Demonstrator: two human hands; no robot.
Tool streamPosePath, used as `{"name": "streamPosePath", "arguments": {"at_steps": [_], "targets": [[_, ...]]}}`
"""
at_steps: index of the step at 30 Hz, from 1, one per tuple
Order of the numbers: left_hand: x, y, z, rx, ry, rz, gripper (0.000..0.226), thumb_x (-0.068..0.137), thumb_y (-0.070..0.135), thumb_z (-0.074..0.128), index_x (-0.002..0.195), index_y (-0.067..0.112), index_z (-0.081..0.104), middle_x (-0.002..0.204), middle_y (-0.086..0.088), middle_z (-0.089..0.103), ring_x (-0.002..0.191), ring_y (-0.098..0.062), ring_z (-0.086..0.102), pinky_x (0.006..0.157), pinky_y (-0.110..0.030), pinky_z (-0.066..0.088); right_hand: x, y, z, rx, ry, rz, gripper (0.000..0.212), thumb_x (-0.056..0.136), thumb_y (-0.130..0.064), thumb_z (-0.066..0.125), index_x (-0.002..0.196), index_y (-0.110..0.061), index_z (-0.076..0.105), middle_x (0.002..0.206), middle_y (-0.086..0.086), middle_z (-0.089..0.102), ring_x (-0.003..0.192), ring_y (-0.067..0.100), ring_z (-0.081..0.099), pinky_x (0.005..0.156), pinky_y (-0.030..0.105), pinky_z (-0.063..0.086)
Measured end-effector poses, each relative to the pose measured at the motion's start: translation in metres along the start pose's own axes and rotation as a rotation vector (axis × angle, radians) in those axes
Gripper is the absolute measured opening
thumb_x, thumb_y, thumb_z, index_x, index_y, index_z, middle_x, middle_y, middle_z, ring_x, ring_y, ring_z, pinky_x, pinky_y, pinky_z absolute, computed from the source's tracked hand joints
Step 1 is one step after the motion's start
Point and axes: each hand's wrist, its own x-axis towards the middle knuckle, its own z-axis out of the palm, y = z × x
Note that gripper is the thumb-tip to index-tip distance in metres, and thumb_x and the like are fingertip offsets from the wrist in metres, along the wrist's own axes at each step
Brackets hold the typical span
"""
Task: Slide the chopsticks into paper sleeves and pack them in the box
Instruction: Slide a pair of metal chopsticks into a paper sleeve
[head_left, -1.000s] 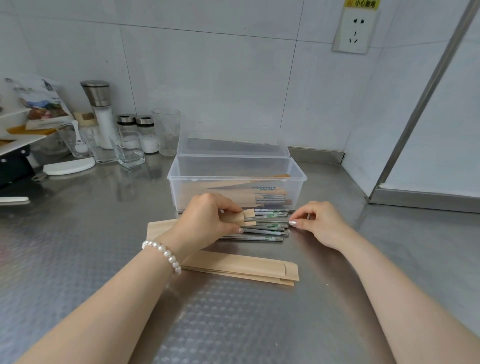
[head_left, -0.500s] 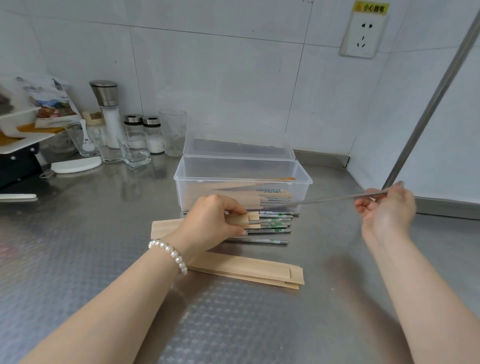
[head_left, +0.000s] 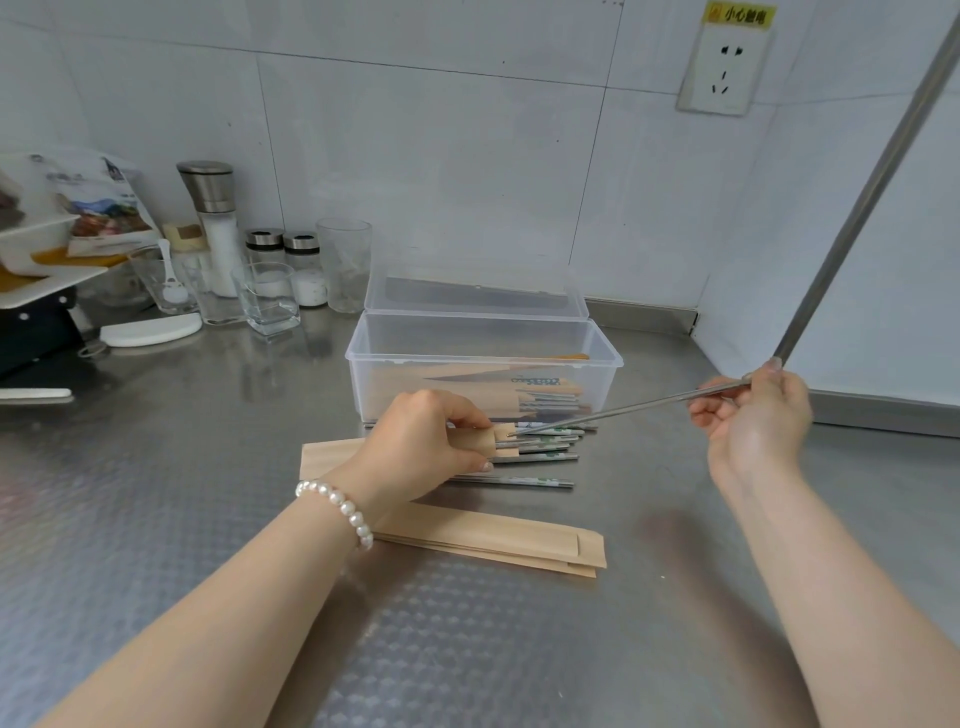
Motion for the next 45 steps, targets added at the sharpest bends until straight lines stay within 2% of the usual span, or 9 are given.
{"name": "streamPosePath", "arguments": {"at_steps": [9,17,20,22,25,30,34,39,45], "targets": [[0.0,0.0,0.001,-0.014,0.026,0.009,0.031,0.065,0.019,0.08,0.095,0.02,0.072,0.085,0.008,0.063,0.079,-0.008,0.051,0.07,-0.013,0.034,-0.012,0.009,0.009,-0.039,-0.085,0.026,0.028,0.102,-0.025,0.03,0.076,-0.017,0.037,0.064,0.014,0.049,0.03,0.015,0.05,0.034,0.016,0.038],[0.001,-0.001,0.001,-0.013,0.021,0.0,0.035,0.063,0.022,0.082,0.096,0.021,0.071,0.084,0.012,0.06,0.081,-0.008,0.05,0.073,-0.015,0.034,-0.004,0.002,0.002,0.004,0.0,0.032,0.029,0.102,-0.027,0.029,0.076,-0.018,0.036,0.064,0.012,0.047,0.03,0.014,0.05,0.036,0.015,0.04],[0.001,0.0,0.001,-0.017,0.023,0.006,0.035,0.063,0.02,0.082,0.096,0.02,0.071,0.084,0.011,0.06,0.079,-0.007,0.049,0.069,-0.009,0.032,-0.006,0.003,0.003,-0.007,-0.013,0.025,0.028,0.102,-0.027,0.029,0.076,-0.018,0.036,0.064,0.012,0.047,0.03,0.014,0.05,0.035,0.016,0.04],[0.0,0.001,0.001,-0.02,0.02,0.01,0.035,0.063,0.02,0.082,0.097,0.019,0.071,0.084,0.01,0.06,0.079,-0.007,0.049,0.067,-0.007,0.031,-0.01,0.005,0.006,-0.02,-0.051,0.037,0.028,0.102,-0.026,0.03,0.076,-0.017,0.037,0.064,0.013,0.047,0.031,0.015,0.052,0.035,0.017,0.041],[0.0,0.001,0.001,-0.025,0.024,0.007,0.036,0.063,0.019,0.082,0.097,0.019,0.071,0.085,0.01,0.061,0.082,-0.008,0.052,0.071,-0.012,0.034,-0.017,0.009,0.01,-0.053,-0.146,0.095,0.027,0.1,-0.023,0.036,0.076,-0.013,0.042,0.065,0.015,0.047,0.036,0.017,0.057,0.038,0.019,0.045],[0.0,0.001,0.001,-0.055,0.047,-0.002,0.038,0.063,0.018,0.082,0.099,0.018,0.071,0.086,0.008,0.062,0.079,-0.008,0.05,0.07,-0.012,0.032,-0.025,0.013,0.013,-0.257,-0.41,0.253,0.019,0.092,-0.013,0.053,0.074,-0.007,0.055,0.063,0.011,0.055,0.042,0.014,0.059,0.038,0.021,0.045],[0.0,0.002,0.002,-0.059,0.04,0.002,0.039,0.063,0.017,0.083,0.1,0.017,0.071,0.086,0.008,0.061,0.083,-0.009,0.053,0.074,-0.011,0.034,-0.033,0.016,0.016,-0.379,-0.58,0.306,0.012,0.086,-0.006,0.059,0.075,-0.002,0.063,0.066,0.012,0.06,0.05,0.014,0.059,0.042,0.02,0.046],[-0.001,0.003,0.003,-0.043,0.04,0.026,0.039,0.064,0.017,0.082,0.101,0.017,0.071,0.085,0.009,0.059,0.086,-0.011,0.055,0.078,-0.014,0.038,-0.041,0.018,0.021,-0.362,-0.637,0.342,0.009,0.082,-0.007,0.063,0.078,0.0,0.065,0.064,0.011,0.065,0.05,0.015,0.063,0.044,0.019,0.05],[-0.002,0.005,0.004,-0.056,0.056,0.041,0.041,0.064,0.018,0.082,0.103,0.016,0.07,0.085,0.01,0.058,0.084,-0.009,0.054,0.076,-0.011,0.035,-0.045,0.018,0.024,-0.302,-0.62,0.369,0.005,0.084,0.0,0.06,0.083,0.002,0.064,0.064,0.014,0.069,0.054,0.02,0.068,0.048,0.019,0.053]]}}
